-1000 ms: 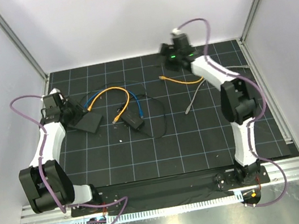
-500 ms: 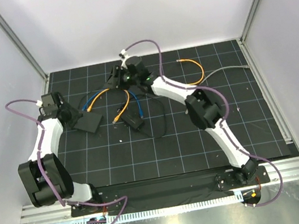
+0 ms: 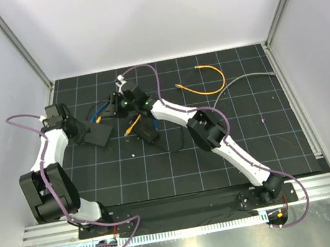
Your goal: Pull the plug from the switch port
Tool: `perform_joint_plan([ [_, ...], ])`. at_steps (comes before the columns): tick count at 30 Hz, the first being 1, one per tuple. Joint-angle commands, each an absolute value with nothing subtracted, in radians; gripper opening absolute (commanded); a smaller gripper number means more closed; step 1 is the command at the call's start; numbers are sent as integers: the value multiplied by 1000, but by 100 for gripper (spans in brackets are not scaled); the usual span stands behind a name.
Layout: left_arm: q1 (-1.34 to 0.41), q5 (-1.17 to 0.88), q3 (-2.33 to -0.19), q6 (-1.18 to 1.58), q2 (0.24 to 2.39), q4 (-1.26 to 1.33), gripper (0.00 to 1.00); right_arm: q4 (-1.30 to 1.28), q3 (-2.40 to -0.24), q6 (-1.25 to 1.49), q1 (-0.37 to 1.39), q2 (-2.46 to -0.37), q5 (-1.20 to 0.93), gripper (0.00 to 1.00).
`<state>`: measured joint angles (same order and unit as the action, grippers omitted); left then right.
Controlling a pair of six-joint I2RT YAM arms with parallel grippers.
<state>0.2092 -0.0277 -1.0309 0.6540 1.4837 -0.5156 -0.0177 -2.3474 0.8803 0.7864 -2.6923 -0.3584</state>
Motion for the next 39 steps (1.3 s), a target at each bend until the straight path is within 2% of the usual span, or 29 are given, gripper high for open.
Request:
perform_joint_plan([
  [1, 221, -41, -1071, 667, 1499, -522, 44, 6, -2430, 920, 781, -2714, -345, 51],
  [8, 230, -49, -1077, 672, 1506, -505, 47, 6, -2493, 942, 792, -2773, -350, 51],
  [12, 253, -97, -1181, 712, 1575, -566, 48, 6, -2496, 931, 796, -2772, -348, 51],
  [23, 253, 24, -1383, 772, 1761, -558, 48, -24, -2520, 922, 807, -2824, -359, 51],
  [34, 262, 144, -1394, 712, 1856, -508, 54, -6, -2500, 937, 807, -2846, -410, 50],
  [39, 281, 112, -1402, 695, 1904, -491, 54, 41, -2459, 939, 808, -2826, -449, 49],
])
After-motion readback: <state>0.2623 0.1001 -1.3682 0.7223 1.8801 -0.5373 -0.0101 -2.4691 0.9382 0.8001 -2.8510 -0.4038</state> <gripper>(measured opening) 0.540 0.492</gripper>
